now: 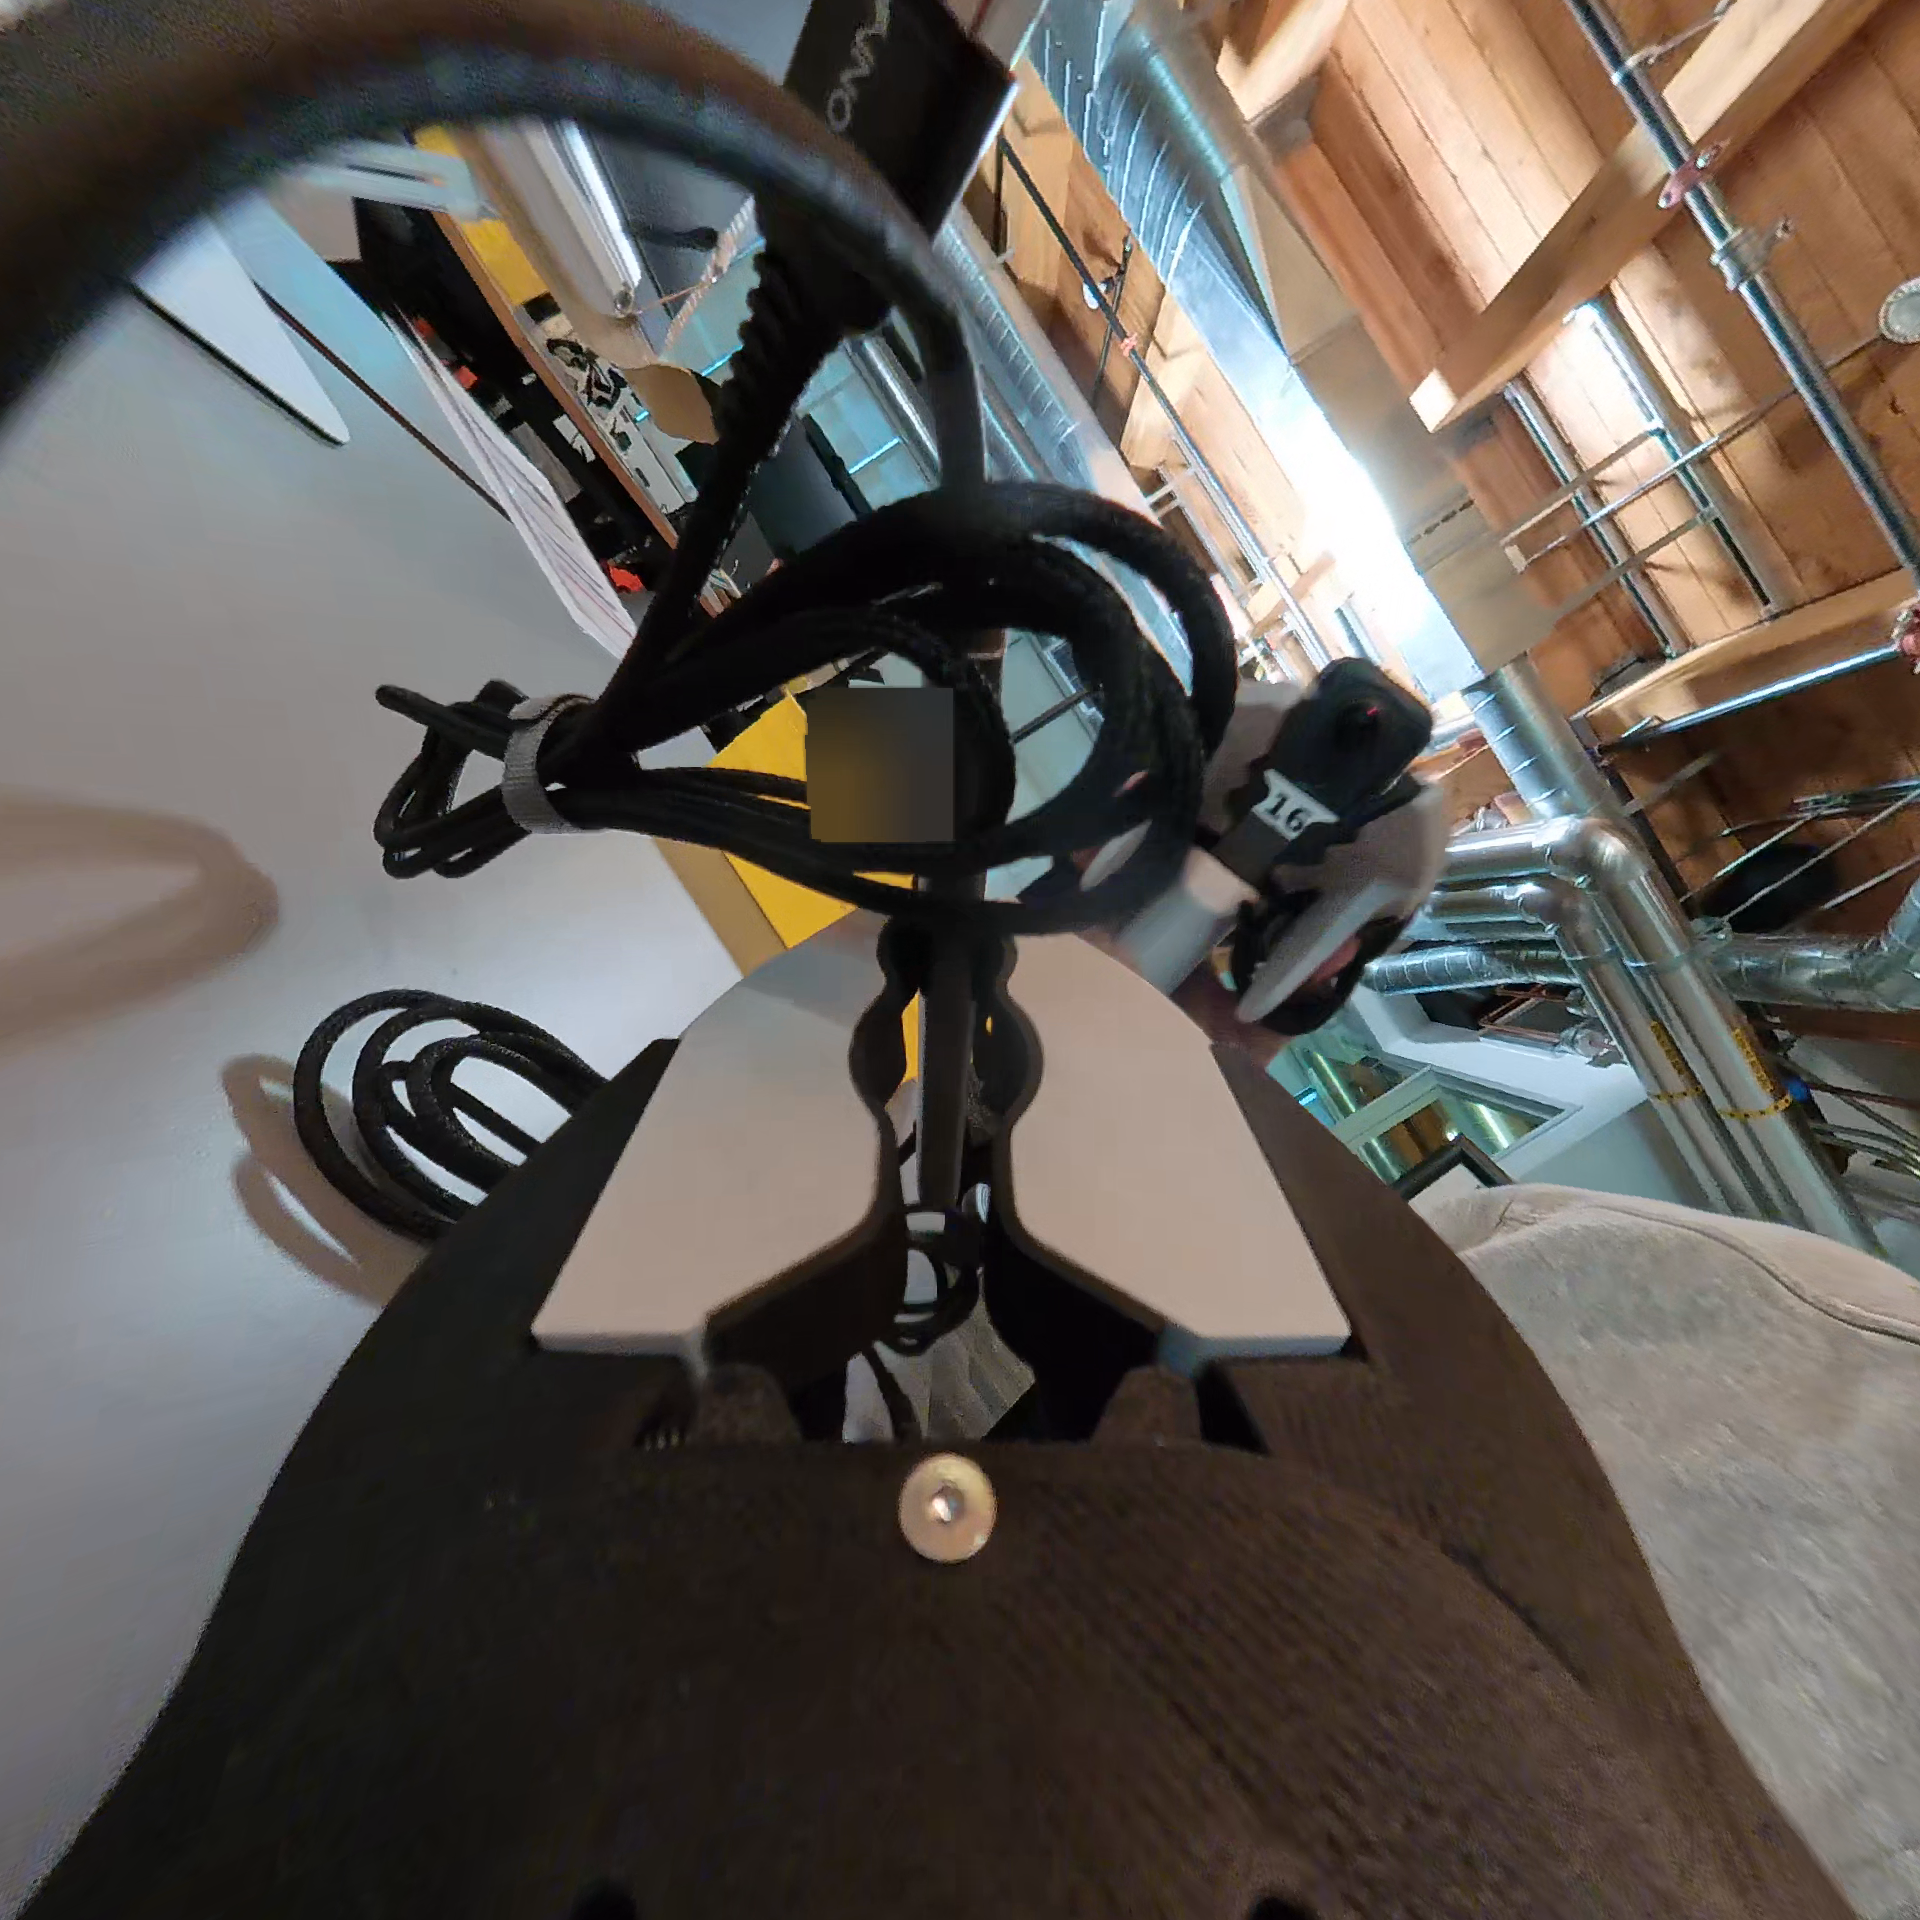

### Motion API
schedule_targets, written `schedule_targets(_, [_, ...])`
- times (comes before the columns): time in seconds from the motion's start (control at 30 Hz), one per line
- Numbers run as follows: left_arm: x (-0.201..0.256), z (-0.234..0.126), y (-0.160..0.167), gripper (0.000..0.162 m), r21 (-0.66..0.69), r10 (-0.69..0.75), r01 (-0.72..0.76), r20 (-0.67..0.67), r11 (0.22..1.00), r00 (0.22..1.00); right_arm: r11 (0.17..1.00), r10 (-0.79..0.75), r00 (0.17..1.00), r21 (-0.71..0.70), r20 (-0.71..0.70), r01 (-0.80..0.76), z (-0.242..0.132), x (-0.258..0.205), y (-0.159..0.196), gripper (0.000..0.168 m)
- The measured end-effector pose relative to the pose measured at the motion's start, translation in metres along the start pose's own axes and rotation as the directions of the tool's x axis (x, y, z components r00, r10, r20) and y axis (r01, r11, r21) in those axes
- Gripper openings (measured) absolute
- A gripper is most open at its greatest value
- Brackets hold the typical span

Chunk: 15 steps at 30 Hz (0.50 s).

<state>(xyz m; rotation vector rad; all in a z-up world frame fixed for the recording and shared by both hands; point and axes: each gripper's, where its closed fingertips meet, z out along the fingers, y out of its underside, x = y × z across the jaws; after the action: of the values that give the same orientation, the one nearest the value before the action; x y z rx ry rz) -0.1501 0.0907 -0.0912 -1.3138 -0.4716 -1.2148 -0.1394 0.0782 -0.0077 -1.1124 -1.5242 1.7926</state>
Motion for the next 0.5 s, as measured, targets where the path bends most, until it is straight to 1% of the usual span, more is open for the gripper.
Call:
schedule_targets(0.2, [-0.014, -0.005, -0.007, 0.009, 0.042, -0.057, 0.056, 0.013, 0.998, 0.998, 0.998, -0.058, 0.992, 0.0, 0.115, 0.059, 0.047, -0.015, -0.022, 0.025])
schedule_targets(0.37, [-0.018, -0.005, -0.01, 0.009, 0.058, -0.096, 0.096, -0.003, 0.994, 0.995, 0.989, -0.11, 0.972, -0.071, 0.21, 0.127, 0.081, -0.03, -0.026, 0.024])
schedule_targets(0.5, [-0.019, -0.005, -0.011, 0.009, 0.064, -0.104, 0.104, -0.007, 0.993, 0.995, 0.982, -0.109, 0.949, -0.117, 0.294, 0.149, 0.11, -0.047, -0.024, 0.024])
